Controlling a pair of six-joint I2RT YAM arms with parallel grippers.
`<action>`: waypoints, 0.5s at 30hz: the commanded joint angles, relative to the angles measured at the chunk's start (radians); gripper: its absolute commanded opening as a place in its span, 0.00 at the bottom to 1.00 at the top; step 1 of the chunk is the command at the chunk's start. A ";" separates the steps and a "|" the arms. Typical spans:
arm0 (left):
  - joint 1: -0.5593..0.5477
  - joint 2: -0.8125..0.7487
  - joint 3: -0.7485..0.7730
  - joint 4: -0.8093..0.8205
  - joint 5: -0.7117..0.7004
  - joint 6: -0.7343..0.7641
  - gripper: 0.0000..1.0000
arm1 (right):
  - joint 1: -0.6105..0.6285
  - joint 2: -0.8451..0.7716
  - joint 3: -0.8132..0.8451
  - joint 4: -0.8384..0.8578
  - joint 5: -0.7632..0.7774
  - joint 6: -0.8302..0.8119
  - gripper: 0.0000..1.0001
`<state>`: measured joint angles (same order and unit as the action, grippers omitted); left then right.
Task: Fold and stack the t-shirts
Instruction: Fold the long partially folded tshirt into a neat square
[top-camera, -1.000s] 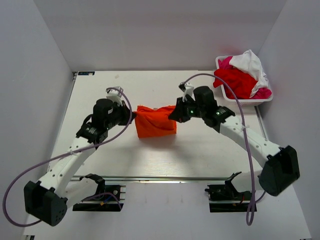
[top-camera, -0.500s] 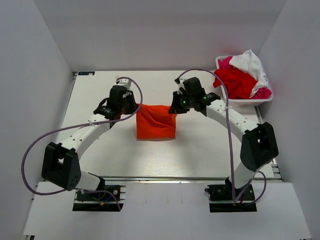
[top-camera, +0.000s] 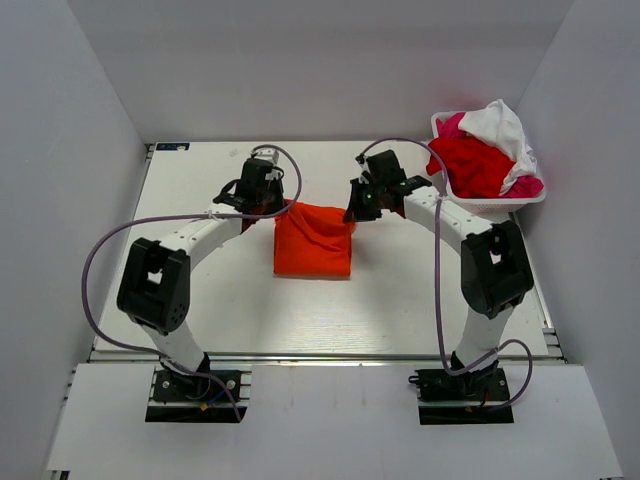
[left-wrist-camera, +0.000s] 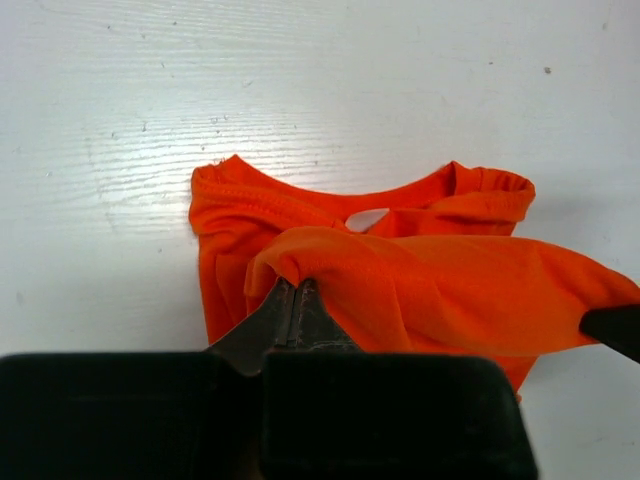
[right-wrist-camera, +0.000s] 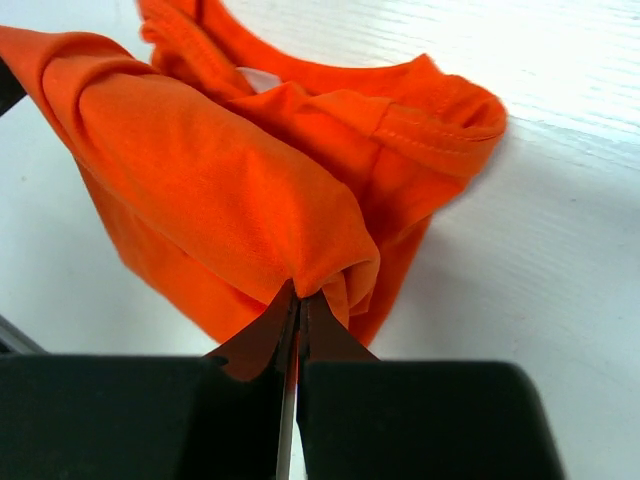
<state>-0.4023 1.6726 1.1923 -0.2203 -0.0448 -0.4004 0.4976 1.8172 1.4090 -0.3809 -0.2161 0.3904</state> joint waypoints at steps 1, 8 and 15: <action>0.002 0.045 0.070 0.009 -0.033 0.015 0.00 | -0.024 0.027 0.056 -0.001 0.017 0.030 0.00; 0.002 0.145 0.099 0.000 -0.115 0.006 0.00 | -0.051 0.100 0.068 0.066 0.061 0.079 0.00; 0.020 0.222 0.153 -0.024 -0.179 -0.017 0.00 | -0.076 0.152 0.059 0.143 0.078 0.100 0.00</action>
<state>-0.4019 1.8900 1.3022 -0.2333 -0.1471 -0.4126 0.4419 1.9614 1.4425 -0.3016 -0.1707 0.4770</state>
